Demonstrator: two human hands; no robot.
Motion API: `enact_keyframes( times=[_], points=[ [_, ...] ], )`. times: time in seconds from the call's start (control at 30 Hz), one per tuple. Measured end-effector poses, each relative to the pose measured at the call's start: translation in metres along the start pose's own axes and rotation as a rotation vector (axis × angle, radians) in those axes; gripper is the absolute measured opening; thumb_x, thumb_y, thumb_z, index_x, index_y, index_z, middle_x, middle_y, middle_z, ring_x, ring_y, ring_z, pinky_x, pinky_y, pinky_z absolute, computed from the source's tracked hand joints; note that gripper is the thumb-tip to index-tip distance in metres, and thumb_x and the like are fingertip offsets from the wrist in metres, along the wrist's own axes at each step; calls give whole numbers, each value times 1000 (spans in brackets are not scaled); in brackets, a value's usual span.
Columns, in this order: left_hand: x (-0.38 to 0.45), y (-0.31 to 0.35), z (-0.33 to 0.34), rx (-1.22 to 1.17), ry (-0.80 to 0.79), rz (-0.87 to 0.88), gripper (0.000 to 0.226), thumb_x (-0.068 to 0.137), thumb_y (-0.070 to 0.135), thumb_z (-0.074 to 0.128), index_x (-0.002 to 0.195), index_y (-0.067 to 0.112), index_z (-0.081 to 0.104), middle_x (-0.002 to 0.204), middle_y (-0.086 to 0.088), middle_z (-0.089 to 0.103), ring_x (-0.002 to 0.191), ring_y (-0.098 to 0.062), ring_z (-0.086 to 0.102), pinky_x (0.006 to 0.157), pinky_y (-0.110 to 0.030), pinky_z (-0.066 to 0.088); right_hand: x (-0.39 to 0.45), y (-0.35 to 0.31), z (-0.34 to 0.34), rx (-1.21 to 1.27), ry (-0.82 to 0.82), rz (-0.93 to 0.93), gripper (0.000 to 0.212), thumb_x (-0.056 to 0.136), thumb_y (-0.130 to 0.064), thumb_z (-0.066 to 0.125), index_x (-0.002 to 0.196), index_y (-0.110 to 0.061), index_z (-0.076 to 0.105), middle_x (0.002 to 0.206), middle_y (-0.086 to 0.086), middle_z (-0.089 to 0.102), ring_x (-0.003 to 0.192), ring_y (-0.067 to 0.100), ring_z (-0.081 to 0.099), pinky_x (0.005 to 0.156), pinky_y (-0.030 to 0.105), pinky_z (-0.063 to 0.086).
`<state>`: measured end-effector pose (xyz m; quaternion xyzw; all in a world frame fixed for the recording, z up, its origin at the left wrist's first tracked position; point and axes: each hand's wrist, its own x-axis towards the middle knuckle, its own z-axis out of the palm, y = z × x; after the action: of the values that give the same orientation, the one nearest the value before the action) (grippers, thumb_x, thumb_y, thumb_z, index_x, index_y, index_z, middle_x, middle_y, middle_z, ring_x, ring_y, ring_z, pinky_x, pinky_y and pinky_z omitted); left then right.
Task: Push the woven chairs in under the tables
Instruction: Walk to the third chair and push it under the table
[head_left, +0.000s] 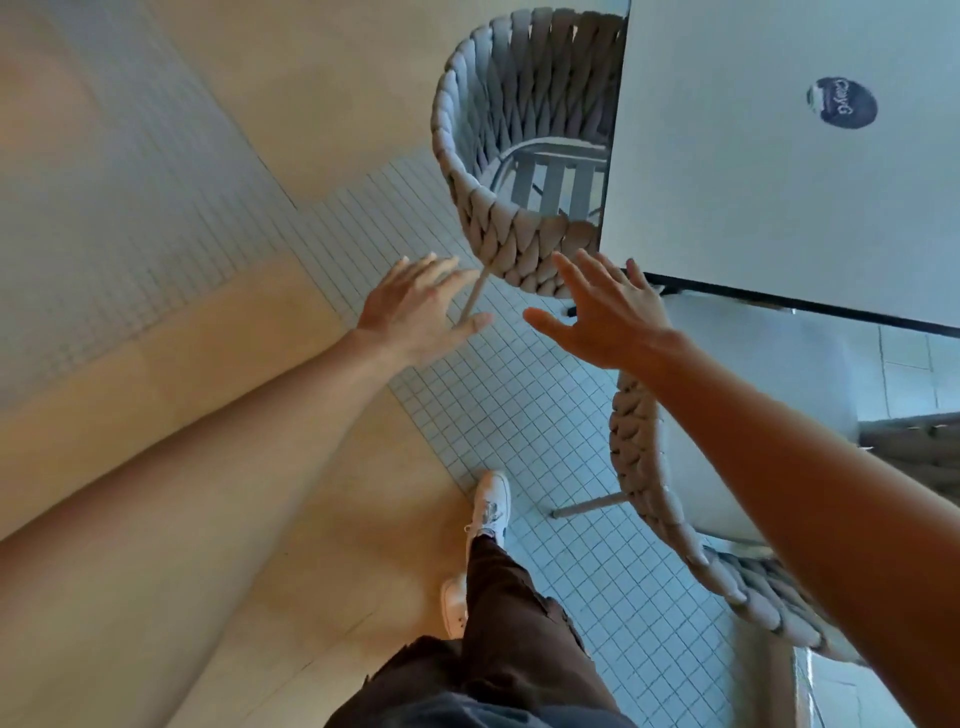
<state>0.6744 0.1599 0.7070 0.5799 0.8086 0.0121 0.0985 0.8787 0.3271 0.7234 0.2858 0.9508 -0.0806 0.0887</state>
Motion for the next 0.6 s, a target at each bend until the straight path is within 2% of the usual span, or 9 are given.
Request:
enact_keyframes(
  times=[0.13, 0.3, 0.43, 0.6],
  points=[
    [34, -29, -9, -6, -9, -42, 83, 89, 83, 19, 152, 31, 34, 161, -3, 30, 148, -26, 23, 121, -48, 16, 52, -5, -6, 12, -25, -41, 100, 85, -90, 17, 161, -26, 11, 167, 10, 18, 153, 31, 15, 122, 58, 12],
    [74, -64, -22, -18, 17, -89, 80, 90, 80, 21, 151, 30, 34, 160, -4, 32, 148, -27, 26, 120, -49, 17, 111, -8, -16, -10, -7, -128, 98, 86, -89, 21, 158, -23, 20, 162, 11, 31, 148, 32, 28, 120, 59, 19],
    [99, -94, -31, 9, 14, -99, 81, 90, 82, 22, 151, 30, 34, 159, -4, 35, 147, -27, 27, 120, -50, 18, 157, -11, -21, 8, -47, -143, 95, 86, -88, 23, 157, -26, 16, 163, 12, 29, 148, 33, 26, 121, 60, 17],
    [129, -145, -40, 12, -1, -106, 84, 88, 83, 19, 152, 30, 32, 159, -4, 34, 148, -27, 25, 121, -51, 18, 214, -23, -27, 4, -90, -130, 98, 84, -90, 16, 159, -27, 12, 166, 12, 20, 152, 33, 17, 122, 59, 12]
  ],
)
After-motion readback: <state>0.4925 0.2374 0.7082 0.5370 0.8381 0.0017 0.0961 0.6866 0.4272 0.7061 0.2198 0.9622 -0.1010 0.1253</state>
